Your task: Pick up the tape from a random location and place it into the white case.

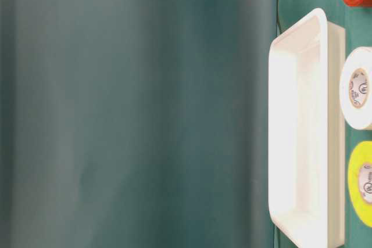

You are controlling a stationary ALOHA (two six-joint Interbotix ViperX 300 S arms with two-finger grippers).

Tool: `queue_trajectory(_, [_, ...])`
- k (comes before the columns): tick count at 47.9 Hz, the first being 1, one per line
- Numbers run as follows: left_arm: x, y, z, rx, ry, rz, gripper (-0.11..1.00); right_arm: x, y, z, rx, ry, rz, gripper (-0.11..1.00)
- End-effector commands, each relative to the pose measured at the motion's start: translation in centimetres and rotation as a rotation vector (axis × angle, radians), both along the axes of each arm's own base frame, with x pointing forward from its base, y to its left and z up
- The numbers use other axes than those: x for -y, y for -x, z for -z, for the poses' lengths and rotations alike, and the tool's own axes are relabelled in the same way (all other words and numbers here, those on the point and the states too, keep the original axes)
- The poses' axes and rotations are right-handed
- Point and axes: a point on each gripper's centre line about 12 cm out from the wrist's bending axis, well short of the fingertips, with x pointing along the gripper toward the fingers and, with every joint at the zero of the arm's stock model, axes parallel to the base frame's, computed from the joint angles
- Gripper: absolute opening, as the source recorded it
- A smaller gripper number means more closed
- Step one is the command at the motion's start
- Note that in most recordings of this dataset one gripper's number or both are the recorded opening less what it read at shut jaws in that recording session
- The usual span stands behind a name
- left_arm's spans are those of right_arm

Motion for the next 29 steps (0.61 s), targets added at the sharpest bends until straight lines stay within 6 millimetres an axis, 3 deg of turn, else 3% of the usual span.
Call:
queue_trajectory(1, [-0.05, -0.18, -0.67, 0.002, 0.001, -0.003, 0.02, 0.05, -0.38, -1.28, 0.025, -0.012, 0.002, 0.0])
queue_trajectory(29, [-0.01, -0.31, -0.48, -0.014, -0.003, -0.001, 0.02, 0.03, -0.56, -1.28, -0.015, -0.005, 0.001, 0.0])
